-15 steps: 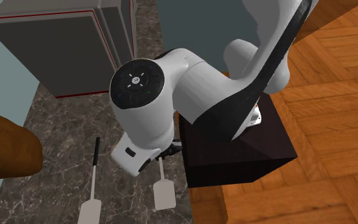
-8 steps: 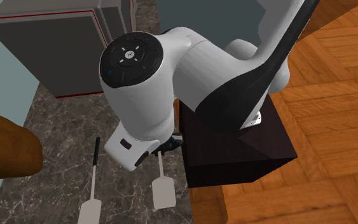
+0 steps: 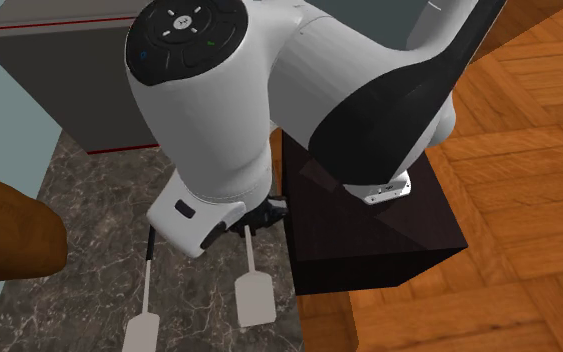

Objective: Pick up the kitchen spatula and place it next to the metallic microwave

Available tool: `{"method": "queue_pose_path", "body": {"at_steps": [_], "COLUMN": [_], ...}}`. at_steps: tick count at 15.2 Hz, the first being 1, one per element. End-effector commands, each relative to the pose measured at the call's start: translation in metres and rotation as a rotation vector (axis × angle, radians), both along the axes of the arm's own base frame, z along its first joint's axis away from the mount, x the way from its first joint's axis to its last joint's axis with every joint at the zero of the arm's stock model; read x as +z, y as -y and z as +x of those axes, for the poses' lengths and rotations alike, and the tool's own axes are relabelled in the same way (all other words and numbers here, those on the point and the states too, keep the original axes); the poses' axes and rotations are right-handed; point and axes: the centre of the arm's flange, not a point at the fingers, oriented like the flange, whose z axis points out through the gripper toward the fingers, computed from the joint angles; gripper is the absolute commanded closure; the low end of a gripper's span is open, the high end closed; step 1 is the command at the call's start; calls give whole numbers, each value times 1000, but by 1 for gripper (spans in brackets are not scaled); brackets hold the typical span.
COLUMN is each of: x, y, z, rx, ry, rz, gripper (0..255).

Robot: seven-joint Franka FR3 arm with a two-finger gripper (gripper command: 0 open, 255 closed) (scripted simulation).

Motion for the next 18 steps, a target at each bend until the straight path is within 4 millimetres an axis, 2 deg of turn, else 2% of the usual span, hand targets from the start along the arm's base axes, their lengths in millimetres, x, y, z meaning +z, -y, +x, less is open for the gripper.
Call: {"method": "queue_pose_path", "body": {"at_steps": [1,18], "x": [11,101], "y": [-1,-1], "z": [0,0], "rx": [0,0], "ry": [0,0], "rz": [-1,-1], "gripper": [255,255]}}
